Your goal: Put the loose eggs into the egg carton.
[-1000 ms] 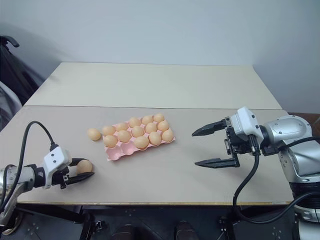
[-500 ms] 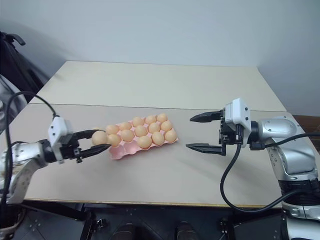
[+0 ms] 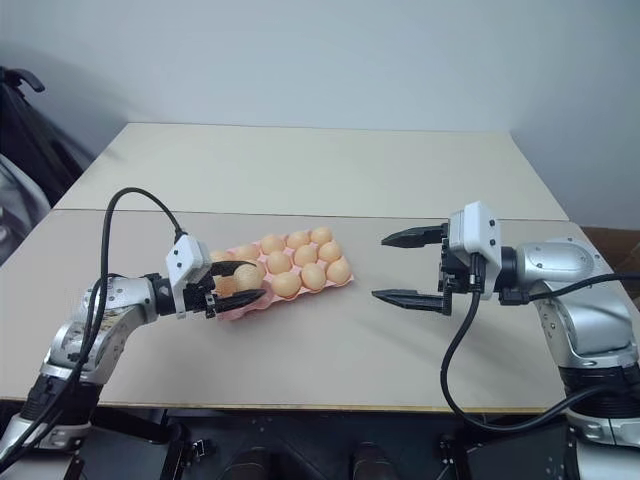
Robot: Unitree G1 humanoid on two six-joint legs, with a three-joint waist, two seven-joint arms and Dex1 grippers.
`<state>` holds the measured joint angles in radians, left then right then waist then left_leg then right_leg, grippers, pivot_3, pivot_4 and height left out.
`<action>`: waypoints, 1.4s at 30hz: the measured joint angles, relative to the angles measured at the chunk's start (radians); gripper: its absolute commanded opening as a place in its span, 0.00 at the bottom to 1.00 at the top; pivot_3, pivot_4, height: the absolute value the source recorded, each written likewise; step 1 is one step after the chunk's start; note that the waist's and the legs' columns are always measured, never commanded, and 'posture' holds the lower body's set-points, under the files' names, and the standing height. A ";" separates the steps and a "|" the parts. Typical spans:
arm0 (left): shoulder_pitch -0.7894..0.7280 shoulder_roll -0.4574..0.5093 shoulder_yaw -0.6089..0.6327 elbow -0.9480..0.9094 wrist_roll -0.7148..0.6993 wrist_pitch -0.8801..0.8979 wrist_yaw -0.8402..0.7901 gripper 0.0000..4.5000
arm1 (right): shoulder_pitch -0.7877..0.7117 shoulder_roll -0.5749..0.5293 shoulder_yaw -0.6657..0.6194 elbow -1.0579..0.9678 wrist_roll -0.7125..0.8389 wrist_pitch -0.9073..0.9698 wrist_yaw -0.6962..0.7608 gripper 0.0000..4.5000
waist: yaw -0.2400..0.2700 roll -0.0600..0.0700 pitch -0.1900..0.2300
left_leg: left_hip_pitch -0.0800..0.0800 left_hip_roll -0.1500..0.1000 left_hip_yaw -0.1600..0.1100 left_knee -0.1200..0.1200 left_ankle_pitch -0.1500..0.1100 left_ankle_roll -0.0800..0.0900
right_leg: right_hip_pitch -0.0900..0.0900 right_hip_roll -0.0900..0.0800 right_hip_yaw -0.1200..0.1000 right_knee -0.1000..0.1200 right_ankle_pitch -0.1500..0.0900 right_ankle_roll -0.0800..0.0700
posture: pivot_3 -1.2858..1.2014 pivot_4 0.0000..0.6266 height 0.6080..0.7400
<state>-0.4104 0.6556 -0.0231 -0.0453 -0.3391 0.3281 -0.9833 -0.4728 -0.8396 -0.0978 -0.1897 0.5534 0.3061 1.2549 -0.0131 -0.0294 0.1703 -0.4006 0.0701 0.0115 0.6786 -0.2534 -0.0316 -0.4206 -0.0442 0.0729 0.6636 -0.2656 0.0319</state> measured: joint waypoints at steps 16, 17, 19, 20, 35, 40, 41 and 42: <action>0.041 0.063 0.125 -0.027 -0.018 -0.002 0.010 0.99 | 0.003 0.000 0.000 -0.004 0.002 0.000 -0.017 1.00 | -0.004 0.000 0.000 | 0.000 0.000 0.000 0.000 0.000 0.000 | 0.000 0.000 0.000 0.000 0.000 0.000 | 0.52 0.24 1.00; 0.058 0.078 0.148 -0.033 -0.025 -0.001 0.007 0.99 | 0.002 0.000 0.000 -0.004 0.002 0.000 -0.017 1.00 | -0.002 0.000 0.000 | 0.000 0.000 0.000 0.000 0.000 0.000 | 0.000 0.000 0.000 0.000 0.000 0.000 | 0.52 0.24 1.00; 0.102 0.109 0.208 -0.059 -0.062 0.007 -0.007 0.99 | 0.000 0.000 0.001 -0.002 0.002 0.000 -0.016 1.00 | -0.003 0.000 0.000 | 0.000 0.000 0.000 0.000 0.000 0.000 | 0.000 0.000 0.000 0.000 0.000 0.000 | 0.52 0.24 1.00; 0.127 0.128 0.244 -0.078 -0.088 0.019 -0.017 0.99 | -0.001 0.001 0.001 -0.002 0.002 0.000 -0.015 1.00 | -0.003 0.000 0.000 | 0.000 0.000 0.000 0.000 0.000 0.000 | -0.001 0.000 0.000 0.000 0.000 0.000 | 0.52 0.24 1.00; 0.645 0.234 0.899 -0.252 -0.397 0.177 -0.201 0.99 | -0.012 -0.009 -0.009 0.045 0.021 0.000 0.053 1.00 | -0.002 0.000 0.000 | 0.001 0.001 0.001 -0.001 0.000 0.000 | 0.000 0.000 0.000 -0.001 0.000 0.000 | 0.52 0.24 1.00; 0.741 0.168 0.952 -0.316 -0.412 0.178 -0.171 0.99 | -0.013 -0.010 -0.009 0.057 0.021 0.000 0.066 1.00 | 0.000 0.000 0.000 | 0.002 0.001 0.001 -0.001 0.000 0.000 | 0.001 0.000 0.000 0.000 0.000 0.000 | 0.52 0.24 1.00; 0.746 0.162 0.952 -0.321 -0.414 0.178 -0.166 0.99 | -0.014 -0.010 -0.009 0.058 0.021 0.000 0.068 1.00 | 0.000 0.000 0.000 | 0.002 0.001 0.001 -0.001 0.000 0.000 | 0.001 0.000 0.000 0.000 0.000 0.000 | 0.52 0.24 1.00; 0.748 0.160 0.952 -0.323 -0.414 0.177 -0.162 0.99 | -0.018 -0.010 -0.009 0.061 0.021 0.000 0.069 1.00 | 0.000 0.000 0.000 | 0.002 0.001 0.001 -0.001 0.000 0.000 | 0.000 0.000 0.000 -0.001 0.000 0.000 | 0.52 0.24 1.00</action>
<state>0.3378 0.8158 0.9285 -0.3684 -0.7534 0.5055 -1.1455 -0.4906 -0.8498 -0.1067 -0.1286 0.5748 0.3066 1.3243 -0.0130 -0.0294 0.1702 -0.3987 0.0712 0.0125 0.6776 -0.2535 -0.0317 -0.4201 -0.0444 0.0726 0.6631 -0.2659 0.0318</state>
